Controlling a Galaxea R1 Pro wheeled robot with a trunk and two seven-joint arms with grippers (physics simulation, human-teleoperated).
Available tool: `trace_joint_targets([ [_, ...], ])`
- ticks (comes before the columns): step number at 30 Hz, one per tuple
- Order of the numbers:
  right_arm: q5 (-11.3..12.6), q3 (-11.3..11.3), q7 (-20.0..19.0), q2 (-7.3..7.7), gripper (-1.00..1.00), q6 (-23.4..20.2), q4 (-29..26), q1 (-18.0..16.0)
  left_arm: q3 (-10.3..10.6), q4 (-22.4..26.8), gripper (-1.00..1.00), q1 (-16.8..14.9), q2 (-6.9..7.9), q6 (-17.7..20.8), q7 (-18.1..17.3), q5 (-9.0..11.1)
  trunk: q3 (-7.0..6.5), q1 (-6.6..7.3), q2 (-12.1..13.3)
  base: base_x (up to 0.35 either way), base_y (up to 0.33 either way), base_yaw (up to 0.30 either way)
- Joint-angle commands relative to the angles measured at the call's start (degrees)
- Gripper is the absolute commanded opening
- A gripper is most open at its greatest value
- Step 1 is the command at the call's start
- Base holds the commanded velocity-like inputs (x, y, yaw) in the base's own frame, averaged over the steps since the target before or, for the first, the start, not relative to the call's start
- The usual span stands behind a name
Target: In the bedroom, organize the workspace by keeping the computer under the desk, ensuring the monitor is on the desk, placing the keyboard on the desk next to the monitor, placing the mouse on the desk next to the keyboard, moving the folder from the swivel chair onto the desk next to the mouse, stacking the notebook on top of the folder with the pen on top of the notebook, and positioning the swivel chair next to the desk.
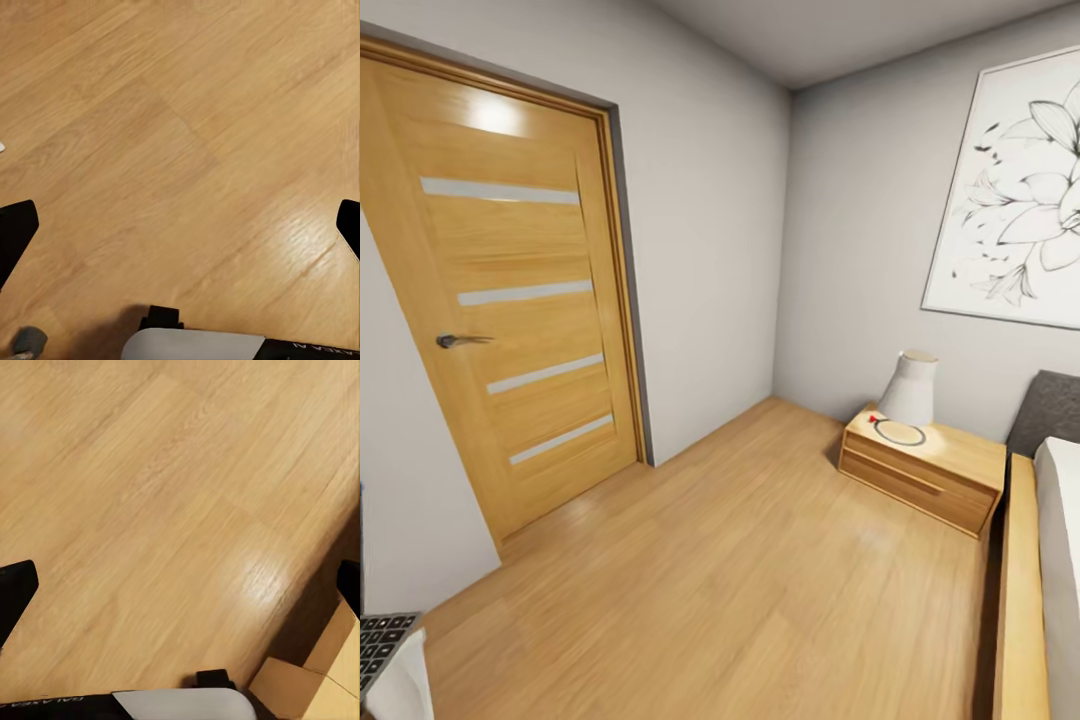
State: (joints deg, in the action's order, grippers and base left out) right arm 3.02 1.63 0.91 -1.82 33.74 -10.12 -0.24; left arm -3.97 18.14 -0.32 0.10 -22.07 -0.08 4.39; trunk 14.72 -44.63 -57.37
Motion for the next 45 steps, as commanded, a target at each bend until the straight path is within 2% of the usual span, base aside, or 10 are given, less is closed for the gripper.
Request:
trace_joint_targets([
  [1,0.3,0.1,-0.1,-0.02,1.0,0.2,0.0,0.0,0.1,0.0,1.0,0.0,0.02,-0.2,0.0,0.4,0.07,-0.04,0.0,0.332,0.0,0.0],
  [28,0.2,0.1,-0.1,-0.04,1.0,0.2,0.0,0.0,0.1,0.0,1.0,0.0,0.08,-0.2,0.0,0.4,0.07,-0.04,0.0,0.333,0.002,0.0],
  [45,0.4,0.1,-0.2,-0.11,1.0,0.3,-0.2,0.0,0.1,0.0,1.0,0.0,0.12,-0.2,0.0,0.5,0.07,-0.04,0.0,0.333,0.081,0.0],
])
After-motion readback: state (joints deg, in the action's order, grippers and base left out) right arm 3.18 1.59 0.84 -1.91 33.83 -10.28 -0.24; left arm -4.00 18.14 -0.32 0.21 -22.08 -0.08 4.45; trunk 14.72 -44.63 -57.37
